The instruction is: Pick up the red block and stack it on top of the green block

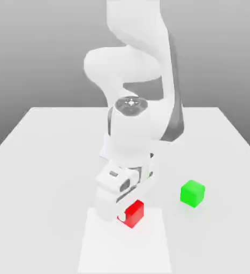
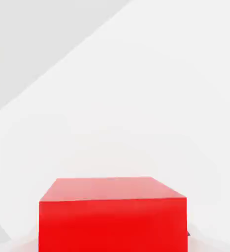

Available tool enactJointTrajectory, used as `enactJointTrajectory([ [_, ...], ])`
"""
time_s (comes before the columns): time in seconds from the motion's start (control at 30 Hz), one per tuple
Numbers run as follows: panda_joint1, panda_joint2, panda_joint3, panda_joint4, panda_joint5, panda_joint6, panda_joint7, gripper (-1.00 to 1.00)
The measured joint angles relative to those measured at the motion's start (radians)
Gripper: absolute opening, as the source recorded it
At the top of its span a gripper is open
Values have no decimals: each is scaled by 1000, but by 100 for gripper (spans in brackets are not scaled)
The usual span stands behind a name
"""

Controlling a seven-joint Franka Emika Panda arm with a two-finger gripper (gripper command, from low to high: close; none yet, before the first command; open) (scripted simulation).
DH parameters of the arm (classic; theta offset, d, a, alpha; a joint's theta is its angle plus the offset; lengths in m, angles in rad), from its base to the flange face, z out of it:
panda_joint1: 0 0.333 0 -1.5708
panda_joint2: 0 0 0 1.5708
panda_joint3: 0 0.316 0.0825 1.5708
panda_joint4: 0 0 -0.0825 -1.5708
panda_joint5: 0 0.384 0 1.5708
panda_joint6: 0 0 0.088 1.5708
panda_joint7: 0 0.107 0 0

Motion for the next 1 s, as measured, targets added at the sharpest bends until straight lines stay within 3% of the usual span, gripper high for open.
enactJointTrajectory([
  [0.13, 7, -131, 5, -22, -55, -109, 49, -100],
  [0.6, 317, -363, 266, -111, 66, -251, 206, -100],
  [0.9, 309, -120, 311, -112, -22, -9, 294, -100],
  [0.93, 310, -96, 308, -111, -37, 14, 304, 100],
  [1.0, 307, -96, 308, -111, -37, 14, 304, 100],
])
